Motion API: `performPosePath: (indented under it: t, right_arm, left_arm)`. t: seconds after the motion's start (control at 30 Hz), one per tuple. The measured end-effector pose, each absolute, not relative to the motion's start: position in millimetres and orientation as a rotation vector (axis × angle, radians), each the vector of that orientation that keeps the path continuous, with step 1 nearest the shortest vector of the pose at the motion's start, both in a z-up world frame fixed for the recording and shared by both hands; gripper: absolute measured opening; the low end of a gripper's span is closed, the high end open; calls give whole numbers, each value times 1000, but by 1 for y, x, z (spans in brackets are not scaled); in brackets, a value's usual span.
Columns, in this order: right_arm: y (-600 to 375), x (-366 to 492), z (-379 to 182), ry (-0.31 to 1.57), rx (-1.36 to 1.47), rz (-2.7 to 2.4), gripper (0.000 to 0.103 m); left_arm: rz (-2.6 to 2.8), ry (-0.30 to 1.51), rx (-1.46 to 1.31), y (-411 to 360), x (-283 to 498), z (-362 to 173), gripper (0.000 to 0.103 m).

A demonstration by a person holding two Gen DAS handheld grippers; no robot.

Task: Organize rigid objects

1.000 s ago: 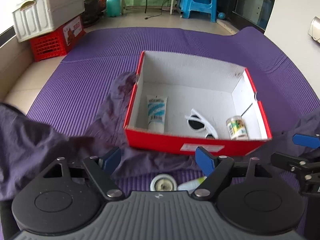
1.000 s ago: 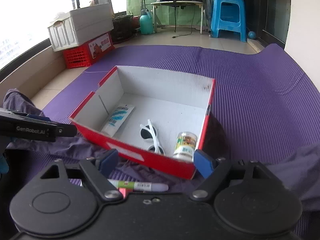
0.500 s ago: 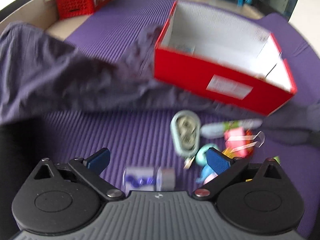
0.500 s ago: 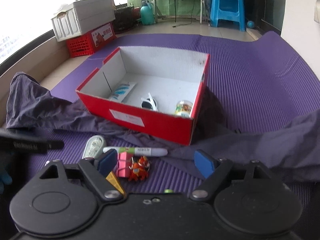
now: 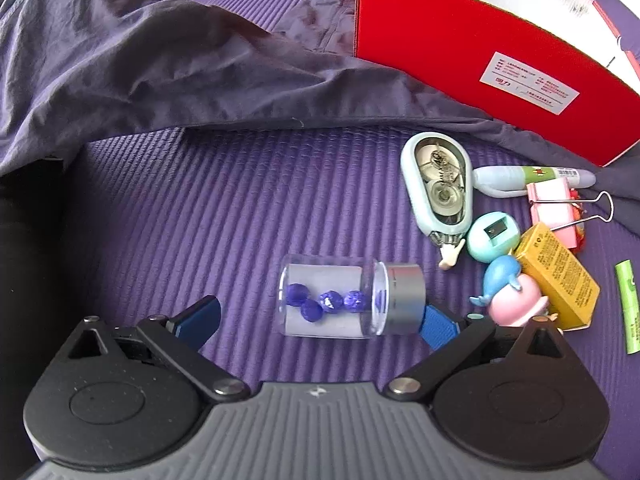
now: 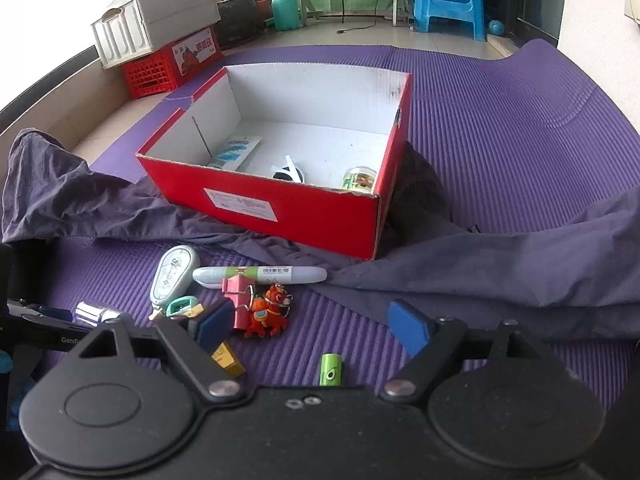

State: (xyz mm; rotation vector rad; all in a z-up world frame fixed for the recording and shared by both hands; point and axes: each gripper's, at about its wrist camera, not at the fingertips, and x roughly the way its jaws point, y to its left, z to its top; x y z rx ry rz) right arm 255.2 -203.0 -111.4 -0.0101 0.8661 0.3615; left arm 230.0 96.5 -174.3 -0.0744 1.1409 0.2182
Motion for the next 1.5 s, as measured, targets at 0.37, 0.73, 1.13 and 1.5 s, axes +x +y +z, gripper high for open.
performPosePath:
  t: [0.37,0.73,1.13,1.5]
  right_arm:
    - [-208,256,-116,881,2,352,84]
    - [-208,266,-125,894,18,355,84]
    - [-208,287,-151,940,41,365,84]
    - [-213,300,-175,985,36,354,83]
  left_arm:
    - [179,1069,-110,93,228,-150,68]
    - [35,907,-123,59,309,-34,68]
    - [24,1125,20,6,452,-98,68]
    - [52,1268,-19,9,476,-154,68]
